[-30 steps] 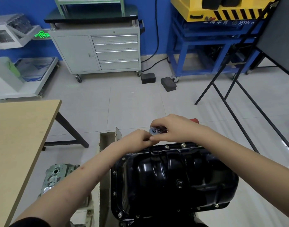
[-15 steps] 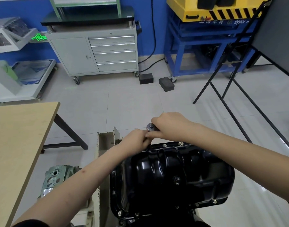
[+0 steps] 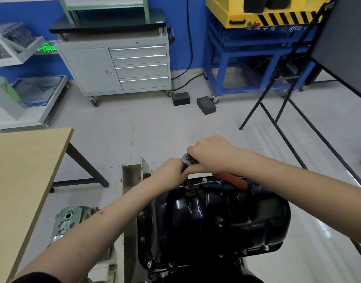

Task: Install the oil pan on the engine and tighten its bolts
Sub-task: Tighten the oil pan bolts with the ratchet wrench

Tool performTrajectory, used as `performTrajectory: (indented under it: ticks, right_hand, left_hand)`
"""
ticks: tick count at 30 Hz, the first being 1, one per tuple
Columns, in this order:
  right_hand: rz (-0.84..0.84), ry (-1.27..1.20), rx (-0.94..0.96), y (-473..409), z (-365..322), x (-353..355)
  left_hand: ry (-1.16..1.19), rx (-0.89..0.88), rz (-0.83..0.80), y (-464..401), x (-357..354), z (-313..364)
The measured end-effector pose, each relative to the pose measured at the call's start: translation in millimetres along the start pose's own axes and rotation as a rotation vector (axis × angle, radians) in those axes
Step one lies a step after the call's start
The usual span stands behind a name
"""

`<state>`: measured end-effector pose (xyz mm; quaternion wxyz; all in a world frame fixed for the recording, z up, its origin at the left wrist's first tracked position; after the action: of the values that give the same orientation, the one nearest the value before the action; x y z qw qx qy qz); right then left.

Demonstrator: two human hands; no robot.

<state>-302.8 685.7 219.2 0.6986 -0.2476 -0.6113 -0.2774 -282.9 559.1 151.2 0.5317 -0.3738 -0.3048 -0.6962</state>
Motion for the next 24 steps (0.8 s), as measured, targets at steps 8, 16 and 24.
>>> performTrajectory:
  ticks: [8,16,24]
  right_hand:
    - [0.042,-0.001,0.165,-8,7,4]
    - [0.014,-0.046,0.098,-13,9,5]
    - [0.026,0.026,0.093,-14,6,6]
  left_hand:
    - [0.012,-0.035,-0.101,-2,6,0]
    - [0.040,-0.033,-0.042,-2,10,-4]
    - [0.055,-0.010,-0.031,0,12,-4]
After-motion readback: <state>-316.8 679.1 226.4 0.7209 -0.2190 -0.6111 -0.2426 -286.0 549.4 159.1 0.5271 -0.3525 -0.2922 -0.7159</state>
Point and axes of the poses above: each hand's wrist, its own y-axis away from the middle knuckle, its own x-axis out of the back of the hand, z = x × y, the point moved 1 cm from there along -y, towards the middle knuckle, and after that the axes turned 13 degrees about z, right-handed, at the moved point
